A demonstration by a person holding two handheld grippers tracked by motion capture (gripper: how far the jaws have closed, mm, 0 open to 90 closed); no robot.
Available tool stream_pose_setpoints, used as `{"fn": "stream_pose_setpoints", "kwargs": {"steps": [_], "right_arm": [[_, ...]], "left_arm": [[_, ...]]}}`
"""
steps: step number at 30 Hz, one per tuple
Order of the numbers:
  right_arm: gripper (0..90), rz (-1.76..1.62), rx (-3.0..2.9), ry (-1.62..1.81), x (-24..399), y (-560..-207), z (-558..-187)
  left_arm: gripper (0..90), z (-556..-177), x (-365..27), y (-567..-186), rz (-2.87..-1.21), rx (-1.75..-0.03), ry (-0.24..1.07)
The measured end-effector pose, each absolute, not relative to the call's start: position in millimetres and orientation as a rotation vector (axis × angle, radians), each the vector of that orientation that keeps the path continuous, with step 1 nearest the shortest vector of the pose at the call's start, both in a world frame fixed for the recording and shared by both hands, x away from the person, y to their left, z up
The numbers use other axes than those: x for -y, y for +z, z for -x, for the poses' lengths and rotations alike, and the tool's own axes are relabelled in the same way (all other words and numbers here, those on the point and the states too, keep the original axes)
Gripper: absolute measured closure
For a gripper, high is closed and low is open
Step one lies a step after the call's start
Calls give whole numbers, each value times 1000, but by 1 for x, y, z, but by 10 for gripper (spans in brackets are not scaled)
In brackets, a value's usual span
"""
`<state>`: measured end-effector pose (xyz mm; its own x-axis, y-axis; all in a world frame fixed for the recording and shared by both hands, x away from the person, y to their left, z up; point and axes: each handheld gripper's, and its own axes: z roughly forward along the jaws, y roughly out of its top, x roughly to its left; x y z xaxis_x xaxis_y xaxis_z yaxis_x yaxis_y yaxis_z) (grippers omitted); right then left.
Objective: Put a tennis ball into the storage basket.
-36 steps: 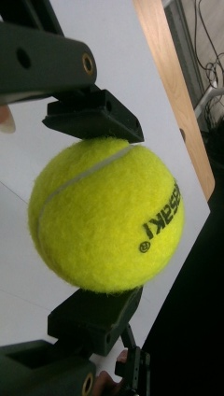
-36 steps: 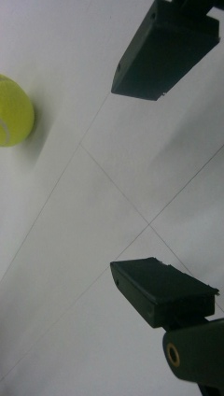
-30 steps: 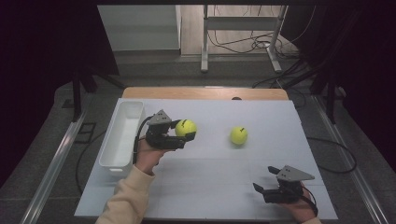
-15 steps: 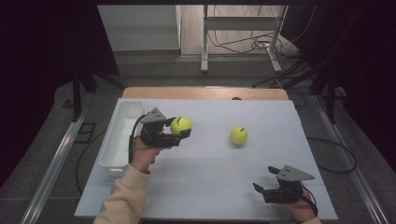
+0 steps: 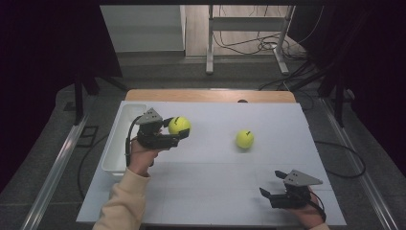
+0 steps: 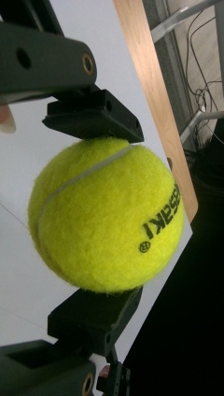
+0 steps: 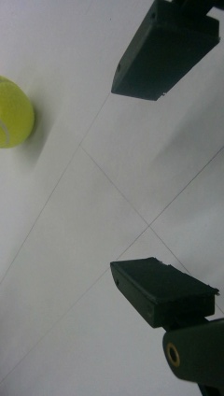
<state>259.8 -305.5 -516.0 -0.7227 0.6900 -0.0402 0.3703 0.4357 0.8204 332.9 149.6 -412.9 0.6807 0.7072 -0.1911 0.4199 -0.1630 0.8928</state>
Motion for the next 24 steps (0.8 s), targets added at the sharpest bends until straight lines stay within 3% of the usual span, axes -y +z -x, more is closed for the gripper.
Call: {"fn": "stream_pose_setpoints", "kwargs": {"steps": [24], "right_arm": [[133,-903,-2323,1191,305,-516,-260]], "left_arm": [[263,-332,-174,-407,-1734,-951,356]]}}
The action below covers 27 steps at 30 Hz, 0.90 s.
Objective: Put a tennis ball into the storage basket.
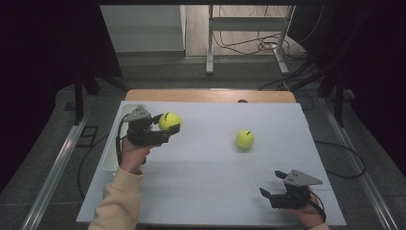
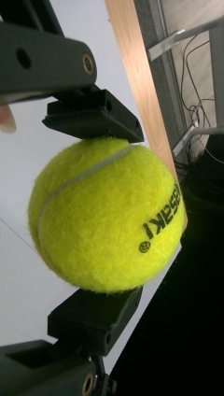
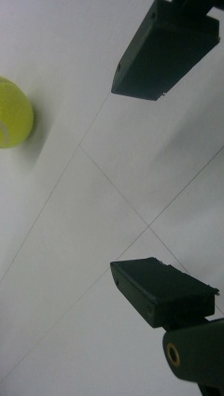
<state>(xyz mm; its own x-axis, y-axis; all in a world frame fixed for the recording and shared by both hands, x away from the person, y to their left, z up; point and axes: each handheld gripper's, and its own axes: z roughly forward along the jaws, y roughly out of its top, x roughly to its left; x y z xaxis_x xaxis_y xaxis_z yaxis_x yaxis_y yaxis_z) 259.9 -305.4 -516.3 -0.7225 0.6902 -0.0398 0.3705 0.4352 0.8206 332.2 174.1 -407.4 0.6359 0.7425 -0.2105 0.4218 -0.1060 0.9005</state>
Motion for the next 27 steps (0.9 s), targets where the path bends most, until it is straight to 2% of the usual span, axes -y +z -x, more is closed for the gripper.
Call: {"fn": "stream_pose_setpoints", "kwargs": {"steps": [27], "right_arm": [[133,-905,-2320,1189,306,-516,-260]], "left_arm": [[263,-331,-201,-404,-1685,-1016,411]]}}
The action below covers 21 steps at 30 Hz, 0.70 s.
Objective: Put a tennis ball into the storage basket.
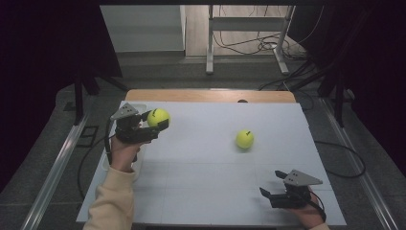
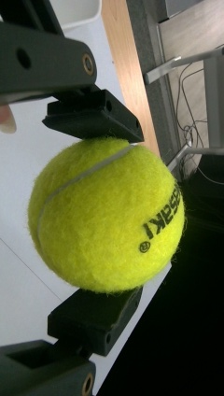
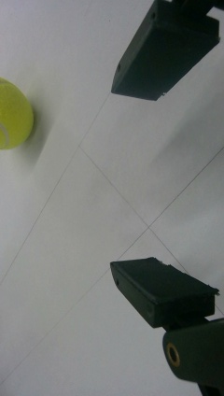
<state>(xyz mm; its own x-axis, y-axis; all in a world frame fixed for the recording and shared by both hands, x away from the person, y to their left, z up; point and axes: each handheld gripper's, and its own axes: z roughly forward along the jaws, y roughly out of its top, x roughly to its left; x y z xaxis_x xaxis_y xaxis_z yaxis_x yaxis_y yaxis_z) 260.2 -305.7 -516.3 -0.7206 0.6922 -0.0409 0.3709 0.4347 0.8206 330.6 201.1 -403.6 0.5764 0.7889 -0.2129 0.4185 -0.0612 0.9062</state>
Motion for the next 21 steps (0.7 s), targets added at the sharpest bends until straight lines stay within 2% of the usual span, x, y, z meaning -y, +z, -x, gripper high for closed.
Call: {"fn": "stream_pose_setpoints", "kwargs": {"steps": [21], "right_arm": [[133,-905,-2321,1187,306,-516,-260]], "left_arm": [[263,-332,-224,-407,-1647,-1094,506]]}}
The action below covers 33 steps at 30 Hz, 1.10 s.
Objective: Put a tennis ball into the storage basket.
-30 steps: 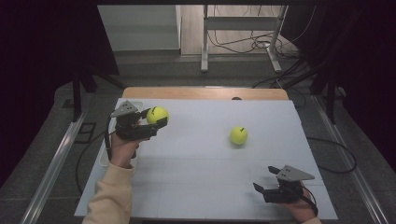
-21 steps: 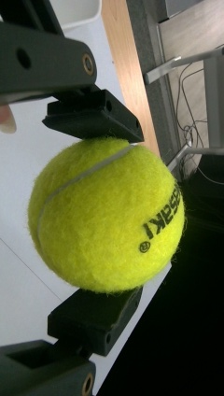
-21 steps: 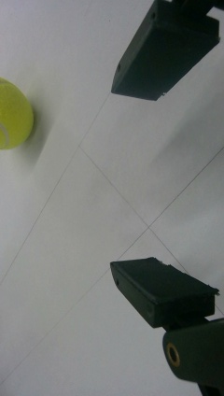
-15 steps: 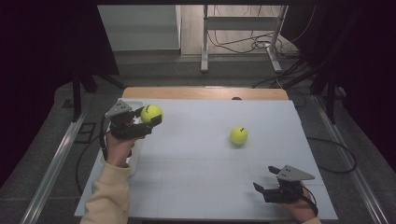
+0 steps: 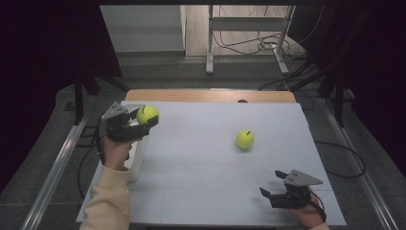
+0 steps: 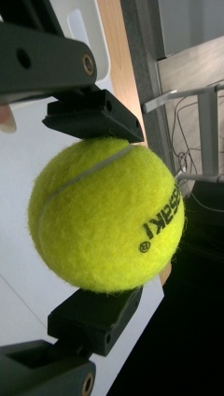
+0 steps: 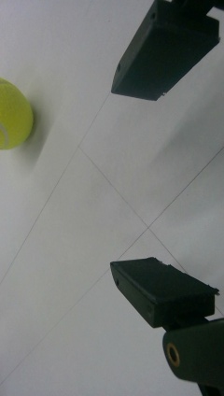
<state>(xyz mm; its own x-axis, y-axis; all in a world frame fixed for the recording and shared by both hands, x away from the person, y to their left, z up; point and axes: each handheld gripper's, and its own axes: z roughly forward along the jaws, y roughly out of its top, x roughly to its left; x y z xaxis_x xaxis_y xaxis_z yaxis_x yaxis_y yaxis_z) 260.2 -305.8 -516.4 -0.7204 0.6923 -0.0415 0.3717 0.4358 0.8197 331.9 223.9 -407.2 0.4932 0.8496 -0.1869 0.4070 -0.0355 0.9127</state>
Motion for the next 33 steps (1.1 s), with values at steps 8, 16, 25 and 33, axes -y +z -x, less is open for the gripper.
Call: {"fn": "stream_pose_setpoints", "kwargs": {"steps": [8,16,25,33], "right_arm": [[133,-906,-2322,1185,306,-517,-260],[133,-907,-2323,1180,306,-517,-260],[133,-899,-2319,1196,305,-515,-259],[133,-892,-2322,1199,304,-514,-260]], "left_arm": [[263,-334,-234,-411,-1644,-1138,538],[263,-335,-243,-414,-1630,-1170,560],[263,-335,-253,-417,-1622,-1217,570],[264,-349,-263,-421,-1627,-1270,557]]}}
